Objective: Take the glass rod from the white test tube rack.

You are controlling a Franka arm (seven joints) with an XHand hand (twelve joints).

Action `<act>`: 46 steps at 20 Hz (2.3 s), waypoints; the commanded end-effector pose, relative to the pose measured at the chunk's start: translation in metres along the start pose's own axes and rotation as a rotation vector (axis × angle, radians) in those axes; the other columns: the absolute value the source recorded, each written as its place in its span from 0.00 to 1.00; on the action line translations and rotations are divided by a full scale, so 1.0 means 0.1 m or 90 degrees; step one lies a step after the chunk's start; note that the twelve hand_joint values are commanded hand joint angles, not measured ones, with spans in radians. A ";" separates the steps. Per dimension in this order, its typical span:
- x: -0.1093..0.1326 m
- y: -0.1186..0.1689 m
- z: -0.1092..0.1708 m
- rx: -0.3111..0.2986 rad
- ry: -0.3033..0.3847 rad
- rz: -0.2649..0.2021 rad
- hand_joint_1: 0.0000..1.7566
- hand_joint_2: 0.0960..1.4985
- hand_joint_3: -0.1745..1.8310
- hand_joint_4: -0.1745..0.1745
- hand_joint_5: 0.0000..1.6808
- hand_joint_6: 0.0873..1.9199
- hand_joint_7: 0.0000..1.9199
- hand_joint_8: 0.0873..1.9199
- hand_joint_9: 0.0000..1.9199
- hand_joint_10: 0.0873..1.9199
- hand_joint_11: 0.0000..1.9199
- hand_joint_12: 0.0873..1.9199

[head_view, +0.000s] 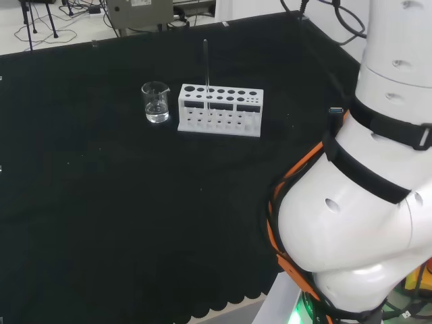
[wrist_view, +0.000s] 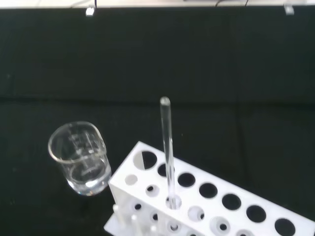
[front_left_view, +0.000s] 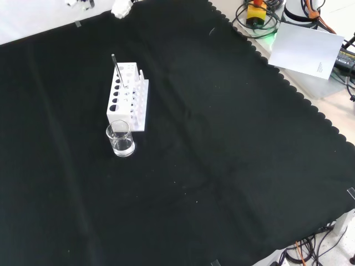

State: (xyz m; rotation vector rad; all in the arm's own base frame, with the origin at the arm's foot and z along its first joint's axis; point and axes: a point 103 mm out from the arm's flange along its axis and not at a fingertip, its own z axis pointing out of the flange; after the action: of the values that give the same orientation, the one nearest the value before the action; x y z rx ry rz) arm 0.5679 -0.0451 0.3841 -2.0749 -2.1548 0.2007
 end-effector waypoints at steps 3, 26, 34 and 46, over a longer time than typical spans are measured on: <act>-0.02 0.02 0.19 0.023 -0.010 -0.010 0.27 0.62 0.29 0.07 0.10 0.00 0.25 0.52 0.38 0.51 0.08 0.75; -0.01 0.17 1.00 0.082 0.020 -0.026 0.26 0.65 0.29 0.00 0.20 0.01 0.33 0.54 0.43 0.52 0.10 0.74; 0.00 0.23 1.23 0.104 0.024 -0.031 0.26 0.66 0.29 0.00 0.20 0.01 0.35 0.55 0.44 0.52 0.10 0.74; -0.02 0.28 1.40 0.121 0.033 -0.037 0.29 0.67 0.29 0.00 0.25 0.04 0.39 0.55 0.51 0.55 0.11 0.74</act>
State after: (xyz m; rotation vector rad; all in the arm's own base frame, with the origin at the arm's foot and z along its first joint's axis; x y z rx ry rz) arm 0.5676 -0.0452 0.2429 -1.8966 -2.0766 0.3281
